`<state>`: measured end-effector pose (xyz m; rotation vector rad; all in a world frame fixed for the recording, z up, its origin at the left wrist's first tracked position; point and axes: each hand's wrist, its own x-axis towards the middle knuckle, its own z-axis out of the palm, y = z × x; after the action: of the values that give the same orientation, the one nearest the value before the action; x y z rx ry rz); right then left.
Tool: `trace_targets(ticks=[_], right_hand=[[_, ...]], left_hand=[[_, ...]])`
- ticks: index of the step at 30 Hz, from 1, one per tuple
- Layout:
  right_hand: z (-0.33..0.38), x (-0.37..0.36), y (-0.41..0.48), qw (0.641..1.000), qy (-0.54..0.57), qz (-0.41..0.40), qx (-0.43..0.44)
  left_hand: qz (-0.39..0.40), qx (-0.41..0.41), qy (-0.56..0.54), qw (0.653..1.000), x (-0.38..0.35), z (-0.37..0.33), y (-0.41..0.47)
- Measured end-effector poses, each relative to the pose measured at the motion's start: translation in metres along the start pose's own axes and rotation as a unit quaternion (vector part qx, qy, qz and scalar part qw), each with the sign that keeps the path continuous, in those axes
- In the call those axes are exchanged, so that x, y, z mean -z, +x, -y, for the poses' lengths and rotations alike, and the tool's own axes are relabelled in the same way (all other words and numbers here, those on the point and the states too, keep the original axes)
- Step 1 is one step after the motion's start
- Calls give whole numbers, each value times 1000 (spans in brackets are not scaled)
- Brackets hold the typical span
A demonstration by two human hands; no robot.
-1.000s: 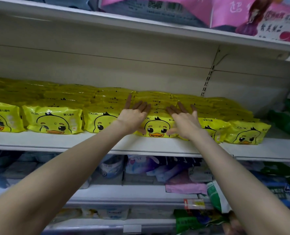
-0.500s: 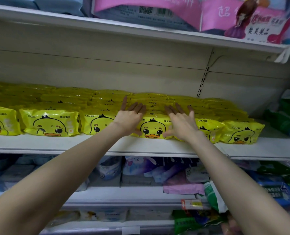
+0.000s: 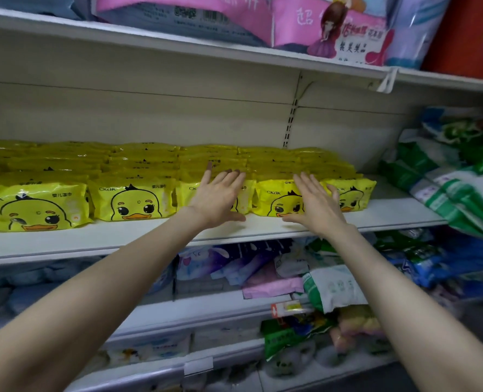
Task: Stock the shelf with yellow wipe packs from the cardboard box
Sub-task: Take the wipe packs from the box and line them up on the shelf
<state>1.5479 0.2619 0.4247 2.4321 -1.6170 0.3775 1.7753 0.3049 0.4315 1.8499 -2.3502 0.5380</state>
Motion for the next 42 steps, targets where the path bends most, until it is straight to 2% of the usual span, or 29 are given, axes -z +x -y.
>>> trace_targets(ticks=[4,9,15,19,29,42], right_hand=[[-28,-3,9,1000,-21,19,4],[-60,-6,33,995,-77,32,59],[-77,-17,54,988,-82,27,131],[-83,-20,62,986,-76,19,150],[-82,-21,76,981,-118,29,148],[-85,-22,73,977,-126,18,170]], left_hand=[[-3,-7,-20,1000,-2,-29,25],[-22,-15,48,999,-11,-58,61],[19,20,139,990,-22,-66,77],[52,34,153,986,-14,-71,82],[89,58,163,981,-6,-78,92],[90,69,160,981,-6,-81,89]])
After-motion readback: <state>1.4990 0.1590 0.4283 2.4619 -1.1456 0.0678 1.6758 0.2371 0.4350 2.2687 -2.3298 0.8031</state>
